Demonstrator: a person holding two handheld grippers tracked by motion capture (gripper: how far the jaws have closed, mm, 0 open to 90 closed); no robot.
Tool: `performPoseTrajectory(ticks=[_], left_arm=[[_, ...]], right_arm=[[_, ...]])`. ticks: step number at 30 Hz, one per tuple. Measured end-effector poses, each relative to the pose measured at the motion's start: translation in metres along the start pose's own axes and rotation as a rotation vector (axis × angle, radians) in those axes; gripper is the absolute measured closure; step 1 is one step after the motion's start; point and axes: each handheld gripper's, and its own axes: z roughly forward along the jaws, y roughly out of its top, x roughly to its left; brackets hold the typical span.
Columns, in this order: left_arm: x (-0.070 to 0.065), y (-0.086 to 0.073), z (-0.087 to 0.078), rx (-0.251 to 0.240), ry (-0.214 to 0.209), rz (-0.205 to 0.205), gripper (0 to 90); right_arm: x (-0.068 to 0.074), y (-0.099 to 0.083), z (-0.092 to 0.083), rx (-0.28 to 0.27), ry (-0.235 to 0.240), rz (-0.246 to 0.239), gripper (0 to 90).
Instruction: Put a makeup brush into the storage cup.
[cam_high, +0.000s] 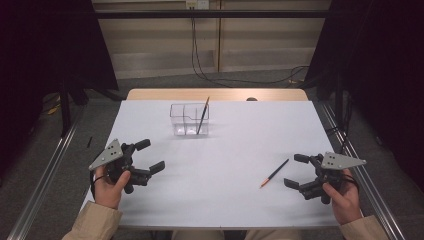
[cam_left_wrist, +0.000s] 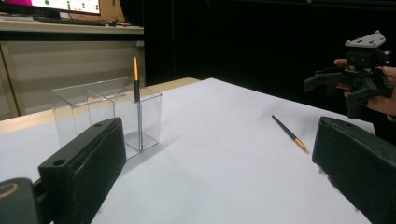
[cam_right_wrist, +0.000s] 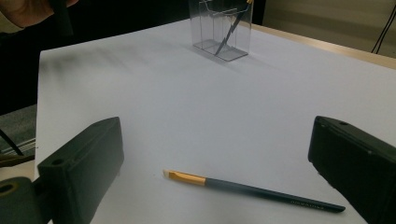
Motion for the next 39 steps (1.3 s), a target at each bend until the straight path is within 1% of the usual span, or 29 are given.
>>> performPoseTrajectory(ticks=[2, 4, 6, 11, 13, 14, 15, 17, 19, 21, 25, 26, 27, 28, 30, 32, 35, 39], left_arm=[[0.000, 0.000, -0.002, -0.002, 0.005, 0.007, 2.8], [0.000, 0.001, -0.003, -0.006, -0.001, 0.000, 2.8], [0.000, 0.001, -0.003, -0.002, 0.005, 0.006, 2.8], [-0.001, -0.003, -0.002, 0.006, -0.004, 0.004, 2.7], [-0.001, -0.003, -0.002, 0.013, -0.004, 0.014, 2.8], [-0.001, -0.003, -0.002, 0.013, -0.002, 0.015, 2.8], [-0.001, -0.004, -0.002, 0.010, -0.006, 0.008, 2.8], [-0.001, -0.003, -0.003, 0.010, 0.003, 0.012, 2.8], [-0.002, -0.003, -0.004, 0.003, 0.003, 0.006, 2.8], [-0.001, -0.002, -0.004, -0.001, 0.001, 0.011, 2.8], [-0.003, -0.003, -0.004, 0.001, -0.001, 0.006, 2.8], [-0.003, -0.003, -0.004, 0.004, 0.001, 0.012, 2.8], [-0.003, -0.003, -0.004, 0.005, -0.001, 0.008, 2.8], [-0.003, -0.003, -0.004, 0.010, -0.001, 0.016, 2.8], [-0.005, -0.004, -0.003, 0.007, -0.001, 0.013, 2.8], [-0.005, -0.003, -0.002, 0.012, 0.000, 0.025, 2.8], [-0.006, -0.002, -0.002, 0.012, -0.004, 0.026, 2.8], [-0.007, -0.004, -0.002, 0.012, -0.004, 0.019, 2.8]], right_arm=[[0.000, 0.000, 0.001, 0.000, 0.000, 0.001, 2.9], [0.000, 0.000, 0.001, 0.002, 0.000, 0.001, 2.9], [-0.001, 0.001, 0.002, 0.001, 0.000, 0.004, 2.9], [-0.001, 0.002, 0.006, 0.008, 0.008, -0.003, 2.9], [-0.001, 0.001, 0.007, 0.014, 0.010, -0.006, 2.9], [-0.001, 0.001, 0.007, 0.016, 0.009, -0.006, 2.9], [-0.001, 0.002, 0.007, 0.015, 0.008, -0.005, 2.9], [-0.001, 0.003, 0.007, 0.004, 0.005, -0.004, 2.9], [-0.001, 0.003, 0.007, 0.011, 0.004, -0.003, 2.9], [-0.001, 0.002, 0.007, 0.013, 0.003, -0.002, 2.9], [-0.001, 0.003, 0.008, 0.010, -0.002, 0.000, 2.9], [-0.001, 0.004, 0.009, 0.012, -0.002, -0.001, 2.9], [-0.001, 0.004, 0.009, 0.014, -0.004, -0.002, 2.9], [-0.001, 0.004, 0.010, 0.013, -0.006, -0.001, 2.9], [-0.002, 0.005, 0.011, 0.019, -0.010, 0.002, 2.9], [-0.003, 0.005, 0.012, 0.020, -0.018, 0.009, 2.9], [-0.005, 0.004, 0.014, 0.031, -0.030, 0.025, 2.9], [-0.010, 0.002, 0.018, 0.046, -0.027, 0.039, 2.9]])
